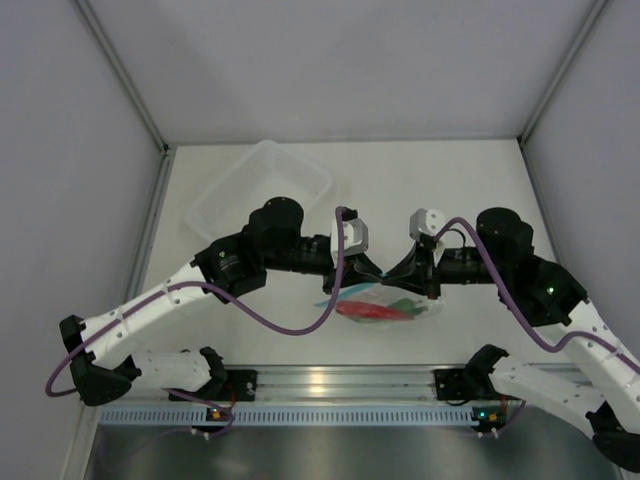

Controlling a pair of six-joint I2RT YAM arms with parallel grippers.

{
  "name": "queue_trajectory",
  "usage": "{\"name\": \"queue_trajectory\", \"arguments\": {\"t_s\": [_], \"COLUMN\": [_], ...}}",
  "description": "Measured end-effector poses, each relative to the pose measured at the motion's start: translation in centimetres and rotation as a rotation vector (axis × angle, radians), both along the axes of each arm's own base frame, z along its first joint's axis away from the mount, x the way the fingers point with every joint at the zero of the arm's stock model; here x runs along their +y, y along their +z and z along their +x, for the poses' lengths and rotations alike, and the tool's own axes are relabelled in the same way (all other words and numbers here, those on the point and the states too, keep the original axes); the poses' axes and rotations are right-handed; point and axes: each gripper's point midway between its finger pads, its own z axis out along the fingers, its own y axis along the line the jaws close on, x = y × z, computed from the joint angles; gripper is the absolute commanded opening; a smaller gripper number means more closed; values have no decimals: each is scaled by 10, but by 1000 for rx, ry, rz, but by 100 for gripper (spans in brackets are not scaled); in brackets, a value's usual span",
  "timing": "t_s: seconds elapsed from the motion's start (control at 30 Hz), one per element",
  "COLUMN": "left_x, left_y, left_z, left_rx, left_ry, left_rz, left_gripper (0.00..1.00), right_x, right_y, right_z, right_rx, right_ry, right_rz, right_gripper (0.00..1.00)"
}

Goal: Open the zip-top bag and remove the fake food

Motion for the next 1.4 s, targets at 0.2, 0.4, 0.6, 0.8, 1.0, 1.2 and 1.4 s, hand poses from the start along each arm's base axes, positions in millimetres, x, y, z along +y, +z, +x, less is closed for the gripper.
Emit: {"name": "queue_trajectory", "arguments": {"t_s": [0.2, 0.4, 0.6, 0.8, 1.0, 1.2, 1.4], "left_x": [-1, 2, 14, 29, 43, 53, 54], "left_y": [5, 0, -16, -34, -56, -72, -76], "left_z": [4, 14, 23, 28, 40, 52, 49], "left_rx": [-10, 1, 10, 20, 53, 104, 135], "left_ry": [8, 22, 45, 62, 94, 117, 104], "left_rz": [-23, -20, 0, 15, 22, 7, 1], "left_gripper": [0, 0, 0, 0, 0, 0, 0], "right_x": [-3, -10, -15, -26, -44, -63, -65], "right_y": [7, 16, 20, 39, 60, 75, 76], "right_z": [2, 5, 11, 14, 13, 10, 7], "right_rx": [-16, -43, -66, -109, -158, -207, -210], "right_ry": [-35, -88, -147, -211, -286, -365, -362], "right_rz": [21, 45, 52, 74, 101, 134, 140], "right_gripper": [0, 0, 0, 0, 0, 0, 0]}}
